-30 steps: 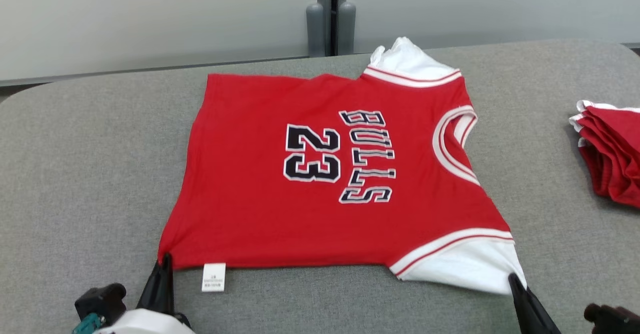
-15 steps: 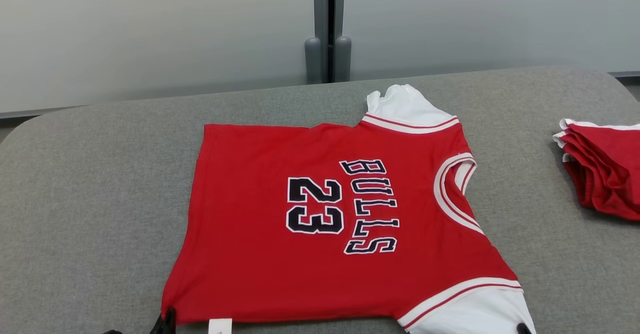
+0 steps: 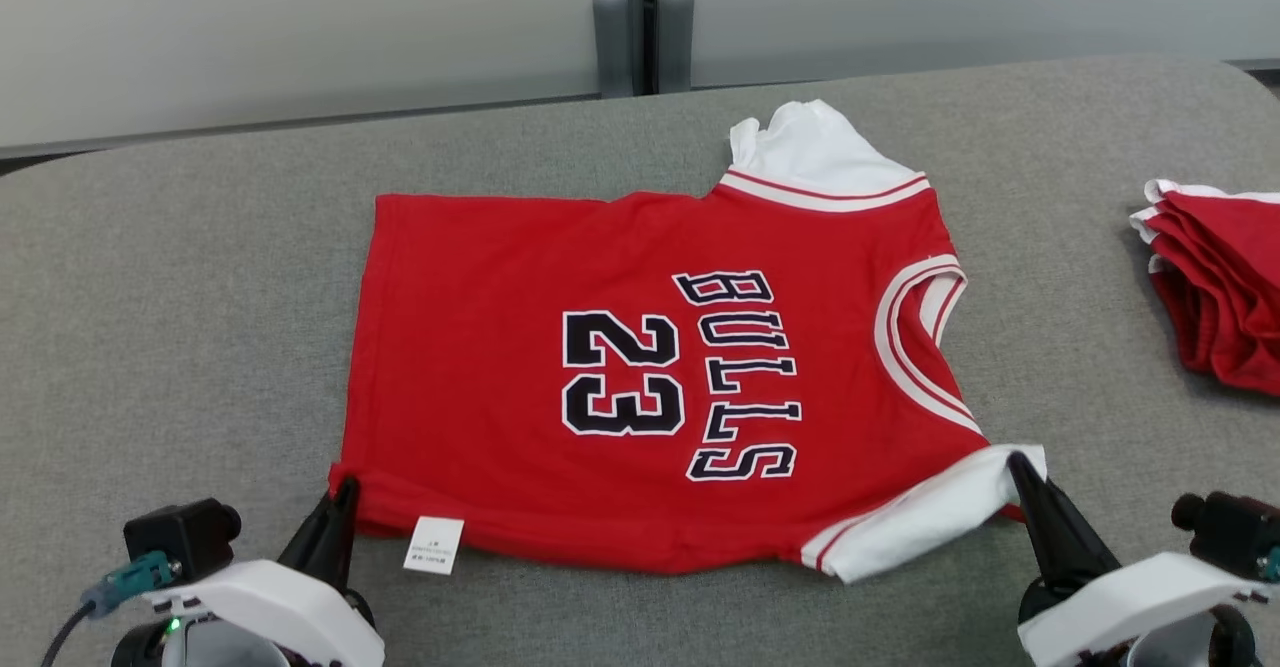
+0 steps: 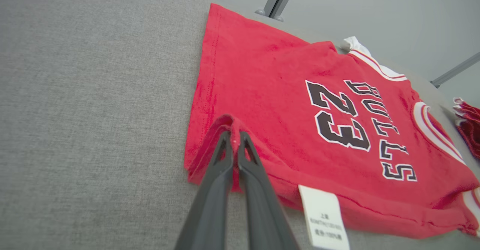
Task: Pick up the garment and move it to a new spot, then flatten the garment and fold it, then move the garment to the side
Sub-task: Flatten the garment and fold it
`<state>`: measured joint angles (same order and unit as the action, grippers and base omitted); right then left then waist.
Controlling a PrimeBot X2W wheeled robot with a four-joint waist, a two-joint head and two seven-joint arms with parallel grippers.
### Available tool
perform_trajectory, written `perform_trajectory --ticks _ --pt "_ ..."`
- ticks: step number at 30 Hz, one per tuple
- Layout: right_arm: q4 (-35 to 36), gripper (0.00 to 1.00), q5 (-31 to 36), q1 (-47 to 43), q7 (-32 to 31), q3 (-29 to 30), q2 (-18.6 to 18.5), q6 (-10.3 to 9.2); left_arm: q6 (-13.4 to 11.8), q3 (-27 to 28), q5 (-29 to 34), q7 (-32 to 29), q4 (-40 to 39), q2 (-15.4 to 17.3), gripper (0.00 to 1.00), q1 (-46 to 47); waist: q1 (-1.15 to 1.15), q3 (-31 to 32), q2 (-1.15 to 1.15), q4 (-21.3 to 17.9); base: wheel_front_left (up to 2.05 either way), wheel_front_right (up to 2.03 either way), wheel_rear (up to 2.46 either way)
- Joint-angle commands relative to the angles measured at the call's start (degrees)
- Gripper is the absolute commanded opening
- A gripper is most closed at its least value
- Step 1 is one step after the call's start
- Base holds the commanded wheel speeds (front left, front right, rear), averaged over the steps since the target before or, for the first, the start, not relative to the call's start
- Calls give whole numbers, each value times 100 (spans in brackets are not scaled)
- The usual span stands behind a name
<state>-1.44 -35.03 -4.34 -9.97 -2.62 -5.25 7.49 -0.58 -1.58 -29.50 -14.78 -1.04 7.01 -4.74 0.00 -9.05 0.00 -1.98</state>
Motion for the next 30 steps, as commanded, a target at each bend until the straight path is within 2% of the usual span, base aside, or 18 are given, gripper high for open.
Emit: perform_trajectory --ticks 1,9,10,11,12,15,21,25,30 --pt "-88 0 3 223 55 -23 -108 0 29 45 -57 -33 38 59 0 212 0 -244 0 8 0 0 0" --pt "-716 0 -185 1367 226 -326 -283 1 173 102 -349 -166 466 102 0 1032 0 -667 0 106 0 0 0" --pt "-760 24 -182 1475 304 -383 -309 1 182 103 -351 -135 521 92 25 1110 0 -692 0 116 0 0 0" --pt "-787 71 -187 1569 389 -424 -348 1 176 105 -329 -86 556 91 100 1184 0 -725 0 127 0 0 0" --pt "-785 100 -161 1665 535 -476 -387 0 175 93 -313 -49 610 74 100 1246 0 -750 0 134 0 0 0" --pt "-694 100 -40 1848 1142 -640 -472 0 179 129 -280 228 636 33 100 1329 0 -812 0 130 0 0 0" --pt "-513 100 660 1904 2205 -715 -707 0 12 69 429 1579 395 5 100 1260 0 -785 0 140 0 0 0" --pt "-236 100 1317 1644 2409 -410 -765 0 -124 4 834 2409 260 -66 100 1114 0 -644 0 156 0 0 0" --pt "28 100 1777 1205 2369 -224 -743 0 -249 -71 1134 2801 200 -99 100 886 0 -426 0 128 0 0 0"
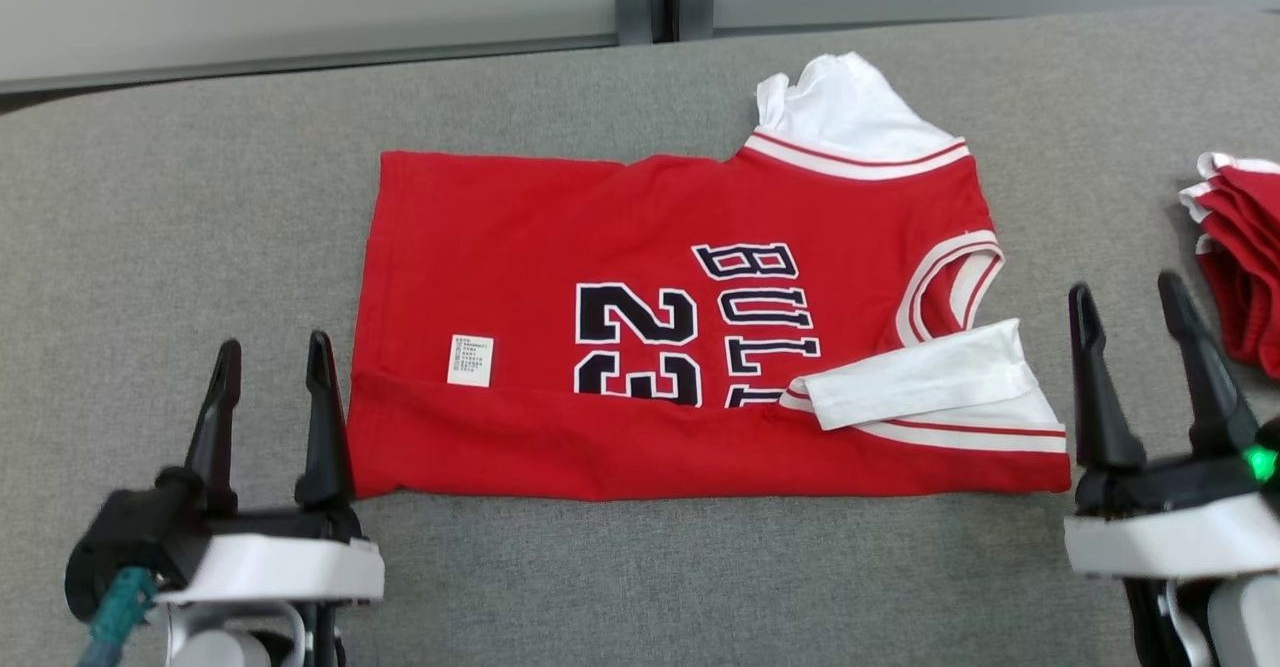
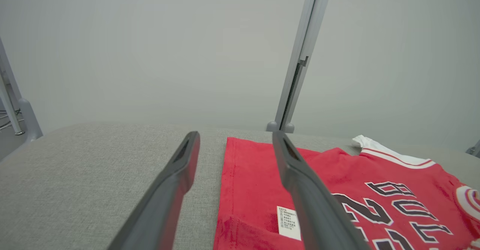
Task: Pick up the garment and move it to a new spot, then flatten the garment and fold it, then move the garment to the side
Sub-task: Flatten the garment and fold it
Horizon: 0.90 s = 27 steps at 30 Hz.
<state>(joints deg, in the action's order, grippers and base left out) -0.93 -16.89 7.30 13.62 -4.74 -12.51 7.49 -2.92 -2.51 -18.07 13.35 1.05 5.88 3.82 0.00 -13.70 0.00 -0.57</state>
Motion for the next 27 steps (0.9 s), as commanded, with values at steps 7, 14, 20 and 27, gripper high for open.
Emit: perform_trajectory --ticks 7,14,20,27 --pt "324 100 169 -885 -262 15 161 0 -95 -161 237 131 124 -38 100 -610 0 457 0 -72 0 0 0" --pt "441 100 134 -1359 -445 27 234 0 -133 -259 348 129 437 16 100 -880 0 745 0 -93 0 0 0" --pt "483 100 126 -1400 -523 49 273 0 -109 -277 314 89 542 69 100 -806 0 796 0 -70 0 0 0" --pt "491 100 128 -1427 -566 48 317 0 -129 -310 296 17 553 127 100 -776 0 811 0 -76 0 0 0"
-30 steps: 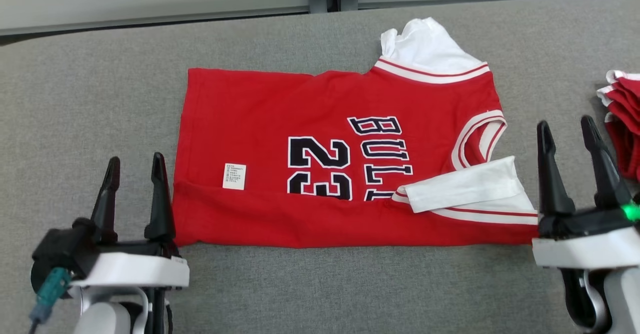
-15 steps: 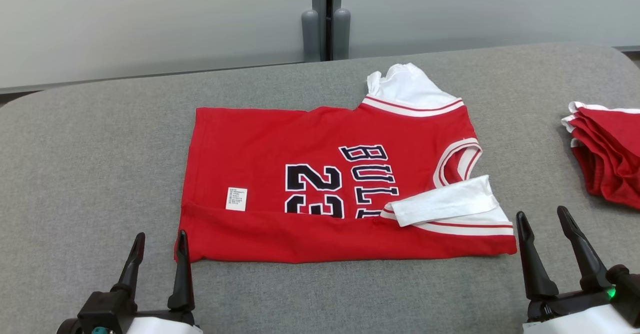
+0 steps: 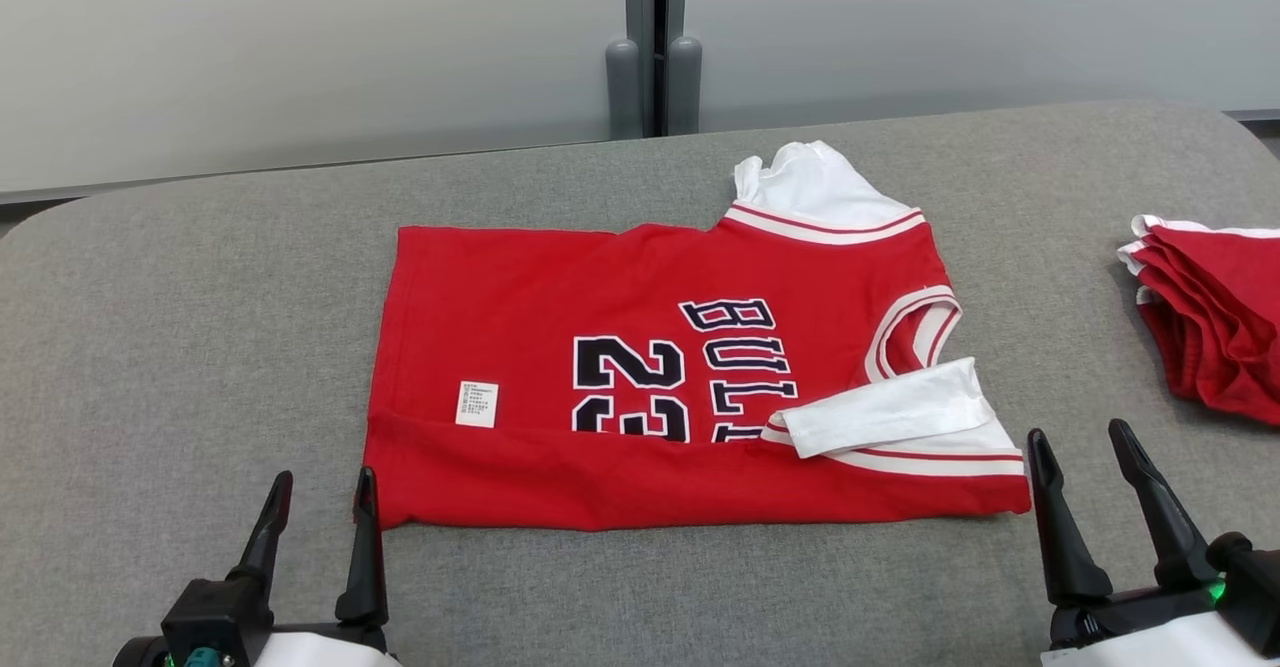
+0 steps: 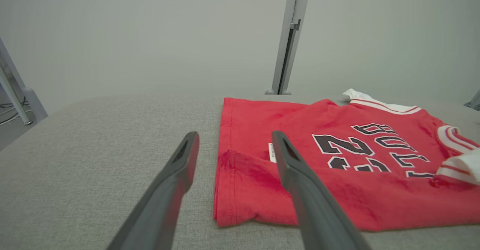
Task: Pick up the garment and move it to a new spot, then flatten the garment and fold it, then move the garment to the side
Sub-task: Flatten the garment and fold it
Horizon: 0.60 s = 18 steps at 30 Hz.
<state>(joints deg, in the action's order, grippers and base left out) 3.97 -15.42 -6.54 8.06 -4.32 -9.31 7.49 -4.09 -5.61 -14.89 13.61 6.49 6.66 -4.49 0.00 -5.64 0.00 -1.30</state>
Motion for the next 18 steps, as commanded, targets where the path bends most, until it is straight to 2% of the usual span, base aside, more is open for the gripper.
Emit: perform_trajectory --ticks 1,7,12,18 --pt "-15 100 -24 -45 -16 6 -10 0 -14 -14 -14 -23 8 53 100 58 0 3 0 -4 0 0 0" --pt "-311 100 -109 50 -103 122 -33 0 175 -179 -80 -317 267 76 100 409 0 -182 0 78 0 0 0" --pt "-1115 100 -255 246 -67 125 -55 0 376 -206 -406 -696 1016 7 100 827 0 -436 0 120 0 0 0" --pt "-2073 100 -574 732 96 -122 -1 0 508 -68 -778 -823 1831 -70 100 1227 0 -696 0 135 0 0 0"
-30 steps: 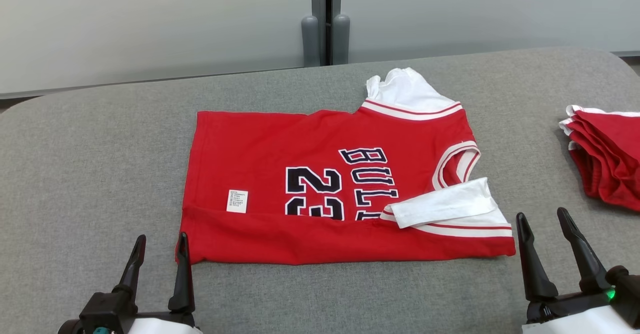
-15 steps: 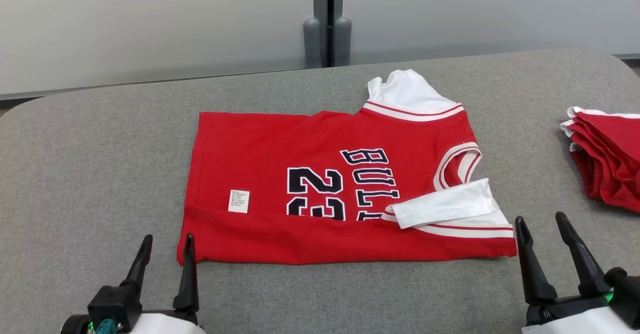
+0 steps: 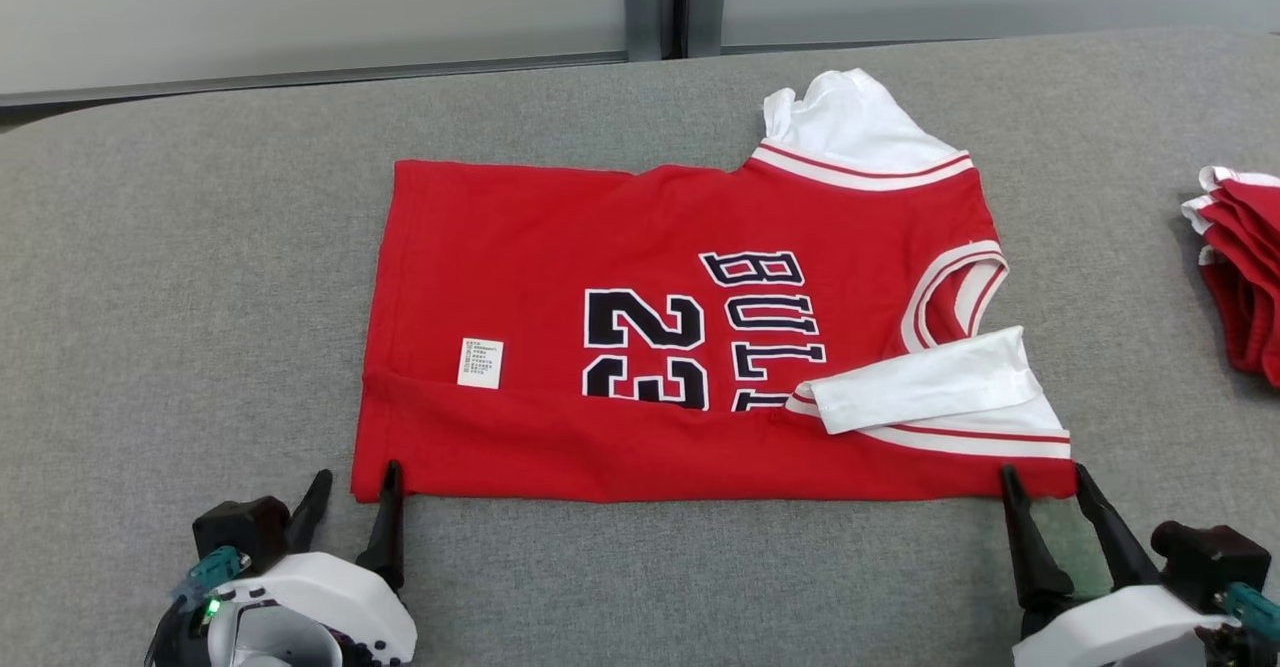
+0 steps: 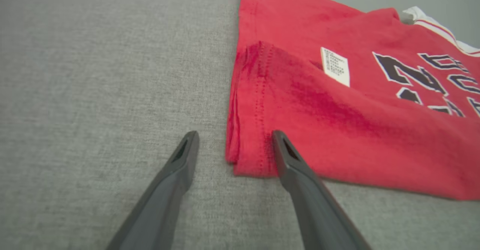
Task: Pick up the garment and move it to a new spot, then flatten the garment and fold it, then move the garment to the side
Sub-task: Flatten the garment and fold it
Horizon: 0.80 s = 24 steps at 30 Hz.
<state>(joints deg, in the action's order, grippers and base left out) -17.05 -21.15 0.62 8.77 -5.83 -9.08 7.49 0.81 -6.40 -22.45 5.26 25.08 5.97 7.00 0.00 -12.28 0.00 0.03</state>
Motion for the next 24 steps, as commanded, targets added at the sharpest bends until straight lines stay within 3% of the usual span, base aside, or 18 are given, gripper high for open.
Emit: perform_trajectory --ticks 1,3,4,5,6,7,8,15,24 --pt "-113 100 -61 87 42 -22 -35 0 70 26 -102 -27 83 -22 100 115 0 -43 0 5 0 0 0" --pt "-323 100 -208 242 49 -150 -41 0 118 57 -196 -86 267 -25 100 184 0 -75 0 11 0 0 0" --pt "-403 100 -271 318 62 -224 -44 0 145 88 -300 -125 348 -47 95 210 0 -89 0 14 0 0 0" --pt "-466 93 -342 380 63 -288 -63 0 175 94 -338 -127 402 -50 63 248 0 -104 0 21 0 0 0" --pt "-533 45 -412 425 40 -356 -90 0 207 92 -361 -109 451 -37 27 282 0 -115 0 28 0 0 0" --pt "-564 8 -486 458 65 -409 -115 0 227 101 -411 -88 490 -42 0 301 0 -121 0 36 0 0 0" --pt "-589 0 -562 488 97 -448 -141 0 265 83 -401 -83 523 -34 0 327 0 -122 0 45 0 0 0" --pt "-504 0 -936 413 201 -530 -331 0 359 60 -465 126 337 4 0 306 0 -100 0 127 0 0 0" --pt "110 0 -1322 -395 -208 -330 -522 -1 225 57 -582 -10 -584 26 0 -560 0 167 0 200 0 0 0"
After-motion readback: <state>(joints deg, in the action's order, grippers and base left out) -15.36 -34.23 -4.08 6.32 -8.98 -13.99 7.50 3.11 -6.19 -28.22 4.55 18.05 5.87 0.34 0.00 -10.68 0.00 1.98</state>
